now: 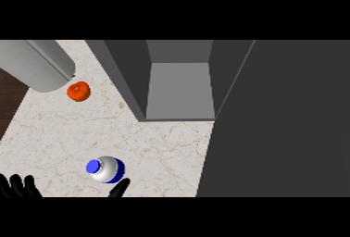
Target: Pick up the bottled water, place it into the cabinet and close the cabinet
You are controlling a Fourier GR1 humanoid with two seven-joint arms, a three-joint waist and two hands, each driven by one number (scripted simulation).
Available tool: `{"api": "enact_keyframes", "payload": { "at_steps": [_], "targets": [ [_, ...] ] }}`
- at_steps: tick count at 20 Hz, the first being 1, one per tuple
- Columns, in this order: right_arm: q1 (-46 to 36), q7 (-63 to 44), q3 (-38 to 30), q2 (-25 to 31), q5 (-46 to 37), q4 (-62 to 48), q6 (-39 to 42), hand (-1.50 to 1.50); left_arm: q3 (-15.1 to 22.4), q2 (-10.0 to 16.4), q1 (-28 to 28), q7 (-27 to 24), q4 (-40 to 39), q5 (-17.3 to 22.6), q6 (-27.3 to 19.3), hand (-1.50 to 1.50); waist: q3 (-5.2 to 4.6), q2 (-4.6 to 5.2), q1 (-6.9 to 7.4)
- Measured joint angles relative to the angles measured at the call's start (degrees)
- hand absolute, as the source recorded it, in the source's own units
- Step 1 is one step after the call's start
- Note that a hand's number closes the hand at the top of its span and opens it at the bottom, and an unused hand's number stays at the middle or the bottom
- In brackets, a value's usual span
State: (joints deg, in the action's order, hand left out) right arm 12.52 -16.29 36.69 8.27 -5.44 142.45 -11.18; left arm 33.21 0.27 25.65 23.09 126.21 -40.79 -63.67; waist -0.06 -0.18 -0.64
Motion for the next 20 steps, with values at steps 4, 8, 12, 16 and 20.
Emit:
{"api": "enact_keyframes", "payload": {
  "at_steps": [4, 8, 12, 16, 20],
  "targets": [
    [0.34, 0.86, 0.12, 1.17, -0.15, -0.16, -0.96, -1.50, -2.12, 1.88, -1.34, -1.88, -3.23, 5.02, -1.27, -1.50, -0.02, -0.05, 0.20],
    [0.04, 1.09, 0.70, 1.83, -0.35, -0.19, -2.16, -1.50, -4.51, 4.69, -3.25, -4.78, -6.43, 12.81, -2.37, -1.50, -0.07, -0.09, 0.32],
    [-0.96, 0.89, -0.09, 2.52, -0.32, -0.28, -2.88, -1.50, -5.12, 5.56, -4.98, -10.83, -11.26, 20.42, -3.81, -1.50, -0.11, -0.11, 0.45],
    [-1.52, 0.71, 0.16, 3.03, -0.33, -0.22, -3.76, -1.50, -6.47, 4.95, -7.11, -18.47, -16.36, 28.65, -3.42, -1.50, -0.13, -0.13, 0.49],
    [-0.99, 1.23, 0.51, 4.16, -0.36, -0.28, -4.36, -1.50, -8.98, 2.67, -8.53, -26.49, -21.46, 36.10, -1.28, -1.50, -0.12, -0.11, 0.45]
  ]
}}
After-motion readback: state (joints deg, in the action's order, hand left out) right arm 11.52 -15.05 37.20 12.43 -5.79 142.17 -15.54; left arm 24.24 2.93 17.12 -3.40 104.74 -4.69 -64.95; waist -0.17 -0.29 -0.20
